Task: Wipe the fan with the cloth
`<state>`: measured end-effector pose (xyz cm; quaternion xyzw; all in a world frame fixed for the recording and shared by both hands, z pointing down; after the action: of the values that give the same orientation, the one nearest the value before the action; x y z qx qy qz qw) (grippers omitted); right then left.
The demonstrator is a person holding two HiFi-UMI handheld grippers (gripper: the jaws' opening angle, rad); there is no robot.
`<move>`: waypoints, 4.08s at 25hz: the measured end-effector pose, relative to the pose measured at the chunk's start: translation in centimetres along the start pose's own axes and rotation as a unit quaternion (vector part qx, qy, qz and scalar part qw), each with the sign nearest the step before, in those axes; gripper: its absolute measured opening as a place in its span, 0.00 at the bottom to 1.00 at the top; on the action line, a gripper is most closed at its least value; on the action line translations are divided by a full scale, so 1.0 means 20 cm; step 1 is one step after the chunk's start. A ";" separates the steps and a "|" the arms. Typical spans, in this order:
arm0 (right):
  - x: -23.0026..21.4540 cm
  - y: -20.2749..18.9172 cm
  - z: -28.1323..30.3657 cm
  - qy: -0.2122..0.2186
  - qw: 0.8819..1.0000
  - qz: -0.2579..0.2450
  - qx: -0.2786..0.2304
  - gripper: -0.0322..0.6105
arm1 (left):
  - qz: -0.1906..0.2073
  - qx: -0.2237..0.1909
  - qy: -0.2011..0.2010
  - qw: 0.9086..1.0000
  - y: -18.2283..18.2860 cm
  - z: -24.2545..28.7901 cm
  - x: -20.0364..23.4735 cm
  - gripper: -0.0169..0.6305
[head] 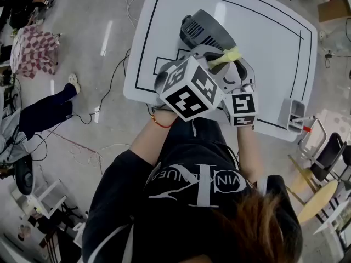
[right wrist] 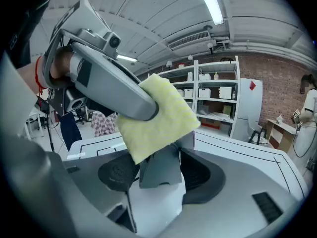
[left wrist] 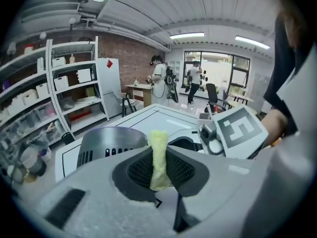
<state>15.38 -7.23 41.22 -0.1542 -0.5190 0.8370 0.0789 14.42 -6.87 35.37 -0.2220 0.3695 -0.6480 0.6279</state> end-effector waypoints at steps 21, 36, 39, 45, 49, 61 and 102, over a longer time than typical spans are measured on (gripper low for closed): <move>-0.01 -0.01 0.00 -0.004 1.000 0.003 -0.003 0.42 | 0.117 0.116 0.116 0.979 0.02 -0.05 0.09 0.11; 0.01 -0.01 -0.01 -0.028 1.000 -0.008 0.002 0.42 | 0.064 0.083 0.153 0.983 -0.06 -0.23 0.37 0.11; 0.01 -0.01 0.00 -0.034 0.999 -0.008 0.003 0.42 | 0.066 0.098 0.170 0.978 -0.13 -0.26 0.48 0.11; 0.01 -0.01 0.00 -0.044 0.999 -0.008 0.003 0.42 | 0.075 0.090 0.154 0.981 -0.20 -0.21 0.60 0.11; 0.01 0.00 0.01 -0.051 0.999 -0.010 0.002 0.42 | 0.073 0.079 0.144 0.984 -0.22 -0.17 0.67 0.11; 0.01 -0.01 0.03 -0.060 0.998 -0.011 -0.002 0.43 | 0.069 0.089 0.127 0.986 -0.32 -0.09 0.76 0.10; 0.03 -0.06 -0.02 -0.094 0.995 0.040 0.015 0.40 | 0.016 -0.040 0.194 0.980 -0.31 -0.48 0.78 0.11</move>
<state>15.01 -6.13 42.07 -0.0942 -0.5049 0.8580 -0.0020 1.38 -20.62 31.16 -0.1111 0.5130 -0.6537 0.5451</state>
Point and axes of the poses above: the fingertips, and each gripper's own axes: z forward along the fingers, x to its left, y out of its top, the point moved 2 cm from there along -z, backward along the fingers, and after that the axes turned 14 degrees about z, right-handed, at the moved point
